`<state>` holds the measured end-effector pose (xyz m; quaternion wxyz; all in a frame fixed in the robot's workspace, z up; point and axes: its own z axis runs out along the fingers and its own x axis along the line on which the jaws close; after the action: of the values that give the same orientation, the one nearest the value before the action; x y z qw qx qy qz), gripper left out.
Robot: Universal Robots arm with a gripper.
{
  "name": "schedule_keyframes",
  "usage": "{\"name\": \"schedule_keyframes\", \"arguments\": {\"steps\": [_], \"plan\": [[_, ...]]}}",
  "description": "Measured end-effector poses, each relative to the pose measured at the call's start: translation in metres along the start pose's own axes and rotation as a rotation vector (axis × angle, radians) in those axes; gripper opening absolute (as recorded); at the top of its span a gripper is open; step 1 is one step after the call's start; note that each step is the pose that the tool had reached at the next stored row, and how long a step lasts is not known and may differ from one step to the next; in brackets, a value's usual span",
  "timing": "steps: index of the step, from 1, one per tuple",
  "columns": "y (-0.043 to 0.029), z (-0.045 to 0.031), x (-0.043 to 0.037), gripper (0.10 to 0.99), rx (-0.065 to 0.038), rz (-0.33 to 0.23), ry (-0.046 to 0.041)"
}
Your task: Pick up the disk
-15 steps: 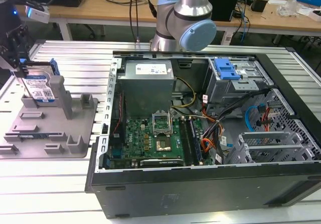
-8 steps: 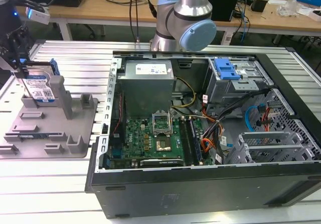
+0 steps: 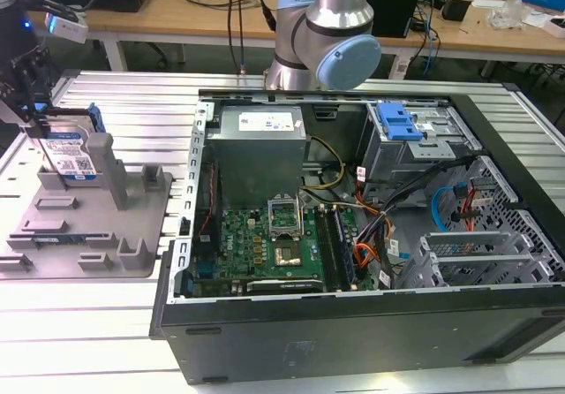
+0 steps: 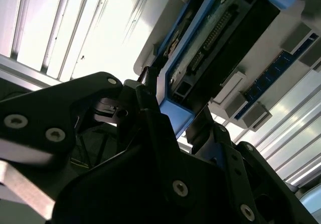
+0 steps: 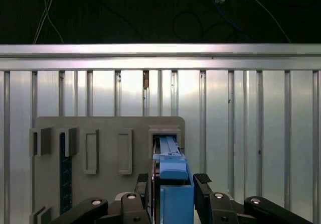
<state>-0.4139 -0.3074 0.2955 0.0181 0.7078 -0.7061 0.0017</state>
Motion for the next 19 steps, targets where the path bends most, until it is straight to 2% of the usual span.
{"name": "schedule_keyframes", "arguments": {"steps": [5, 7, 19], "plan": [[0.0001, -0.0001, 0.0, 0.467, 0.0, 0.0, 0.0001], [0.0002, -0.0001, 0.0, 0.365, 0.0, 0.0, 0.0002], [0.0003, -0.0005, 0.0009, 0.365, 0.0, 0.0, 0.0]]}}
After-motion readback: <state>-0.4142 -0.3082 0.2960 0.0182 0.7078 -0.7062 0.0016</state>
